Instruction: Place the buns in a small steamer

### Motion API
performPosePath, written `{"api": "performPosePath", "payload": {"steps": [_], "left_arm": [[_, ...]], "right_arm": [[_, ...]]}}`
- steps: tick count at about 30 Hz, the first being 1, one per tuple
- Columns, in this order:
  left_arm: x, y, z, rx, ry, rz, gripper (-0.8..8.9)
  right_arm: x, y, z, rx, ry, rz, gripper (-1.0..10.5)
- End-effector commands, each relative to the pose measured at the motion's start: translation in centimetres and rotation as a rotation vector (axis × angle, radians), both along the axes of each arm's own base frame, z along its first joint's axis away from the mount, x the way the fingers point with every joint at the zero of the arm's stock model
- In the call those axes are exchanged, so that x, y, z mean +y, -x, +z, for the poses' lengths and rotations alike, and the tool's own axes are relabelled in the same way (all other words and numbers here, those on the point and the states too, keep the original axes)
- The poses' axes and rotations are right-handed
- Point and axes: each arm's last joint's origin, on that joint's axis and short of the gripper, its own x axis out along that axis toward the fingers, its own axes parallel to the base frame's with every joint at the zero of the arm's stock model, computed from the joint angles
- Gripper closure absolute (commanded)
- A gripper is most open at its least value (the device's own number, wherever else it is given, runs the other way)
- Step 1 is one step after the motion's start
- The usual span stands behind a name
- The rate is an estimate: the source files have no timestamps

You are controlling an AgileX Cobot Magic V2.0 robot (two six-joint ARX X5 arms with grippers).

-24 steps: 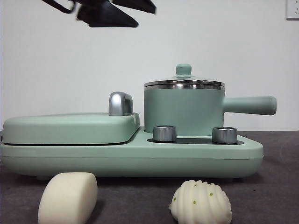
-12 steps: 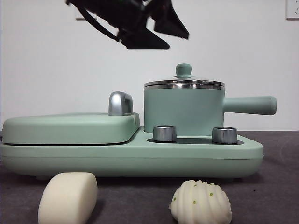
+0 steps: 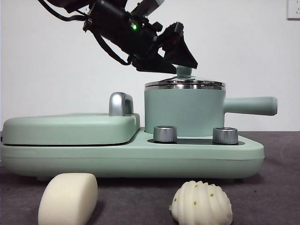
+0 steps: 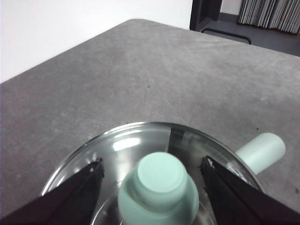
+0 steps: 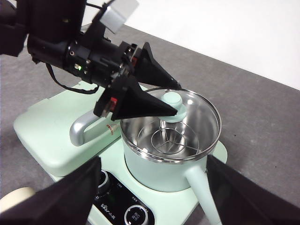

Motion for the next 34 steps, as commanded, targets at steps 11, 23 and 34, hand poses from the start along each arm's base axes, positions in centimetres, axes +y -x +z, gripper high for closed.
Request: {"api": "performPosePath", "payload": {"steps": [11, 23, 34], "left_arm": [[-0.75, -0.4, -0.15, -0.026, -0.005, -0.011, 6.01], [-0.76, -0.41, -0.3, -0.019, -0.01, -0.012, 5.97], [-0.88, -0.49, -0.67, -0.011, -0.016, -0.013, 5.96]], "right_arm": [[0.05, -0.01, 0.55, -0.008, -0.017, -0.004, 5.9], [0.05, -0.01, 0.55, -0.008, -0.017, -0.004, 5.9], [0.05, -0.01, 0.55, -0.008, -0.017, -0.004, 5.9]]}}
